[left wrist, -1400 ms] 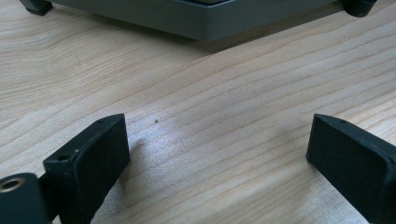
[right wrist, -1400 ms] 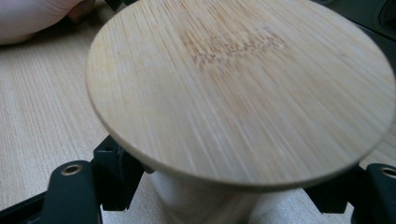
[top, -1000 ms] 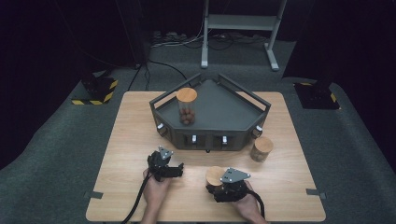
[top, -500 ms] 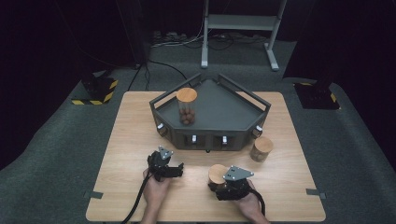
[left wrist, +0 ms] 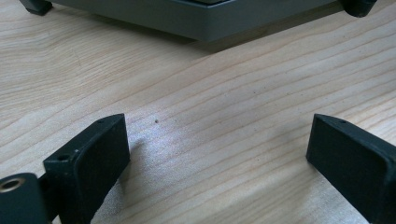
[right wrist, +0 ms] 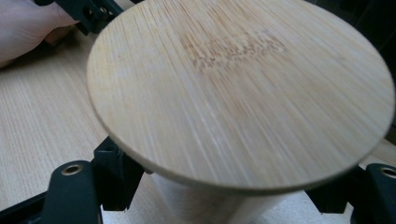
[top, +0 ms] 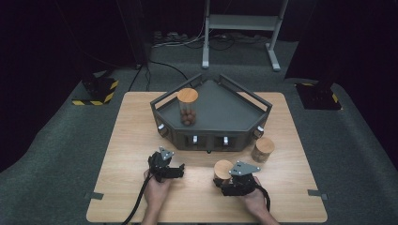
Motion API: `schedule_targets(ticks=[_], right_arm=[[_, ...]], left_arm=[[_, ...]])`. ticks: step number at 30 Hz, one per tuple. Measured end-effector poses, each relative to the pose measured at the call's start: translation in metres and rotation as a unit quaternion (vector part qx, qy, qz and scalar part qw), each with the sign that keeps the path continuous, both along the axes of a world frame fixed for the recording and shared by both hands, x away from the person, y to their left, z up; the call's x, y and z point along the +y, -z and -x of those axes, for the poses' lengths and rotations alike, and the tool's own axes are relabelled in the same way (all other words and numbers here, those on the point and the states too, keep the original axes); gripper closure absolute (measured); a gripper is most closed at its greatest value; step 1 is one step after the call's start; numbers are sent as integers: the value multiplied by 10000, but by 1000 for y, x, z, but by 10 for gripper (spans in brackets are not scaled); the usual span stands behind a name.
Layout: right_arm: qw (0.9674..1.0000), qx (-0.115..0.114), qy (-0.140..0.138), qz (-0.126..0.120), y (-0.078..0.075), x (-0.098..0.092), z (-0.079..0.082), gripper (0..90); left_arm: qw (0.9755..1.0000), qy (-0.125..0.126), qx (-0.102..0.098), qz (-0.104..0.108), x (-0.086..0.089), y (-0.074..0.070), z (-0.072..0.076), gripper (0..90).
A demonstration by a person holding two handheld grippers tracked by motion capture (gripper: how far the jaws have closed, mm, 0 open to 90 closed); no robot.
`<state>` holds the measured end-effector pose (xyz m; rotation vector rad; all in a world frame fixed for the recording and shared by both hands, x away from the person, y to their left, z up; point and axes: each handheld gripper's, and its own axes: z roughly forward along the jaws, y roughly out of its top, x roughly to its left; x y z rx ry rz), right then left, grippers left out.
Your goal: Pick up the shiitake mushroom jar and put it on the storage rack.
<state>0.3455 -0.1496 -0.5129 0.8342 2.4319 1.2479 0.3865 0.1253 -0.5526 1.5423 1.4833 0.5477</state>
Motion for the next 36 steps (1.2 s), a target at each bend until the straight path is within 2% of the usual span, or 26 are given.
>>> schedule_targets(ticks=[12,36], right_arm=[[10000,-30,-31,2,-12,-2,-7,256],[9999,-99,26,-34,-46,-5,-25,257]], left_arm=[[10000,4,2,-4,0,0,0,59],[10000,9,4,-8,0,0,0,60]])
